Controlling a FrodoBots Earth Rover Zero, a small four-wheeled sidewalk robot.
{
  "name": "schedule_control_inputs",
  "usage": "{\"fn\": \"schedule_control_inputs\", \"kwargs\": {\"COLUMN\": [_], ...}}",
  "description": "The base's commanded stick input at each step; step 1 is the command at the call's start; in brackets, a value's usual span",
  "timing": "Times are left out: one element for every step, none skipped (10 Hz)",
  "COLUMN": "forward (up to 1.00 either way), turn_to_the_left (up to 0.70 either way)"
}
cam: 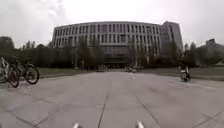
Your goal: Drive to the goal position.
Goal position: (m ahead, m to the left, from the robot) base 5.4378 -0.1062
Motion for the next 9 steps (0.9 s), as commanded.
{"fn": "schedule_control_inputs", "kwargs": {"forward": [0.85,0.85,0.85,0.85,0.85,0.85,0.85,0.85,0.85], "turn_to_the_left": [0.00,0.00,0.00,0.00,0.00,0.00,0.00,0.00,0.00]}}
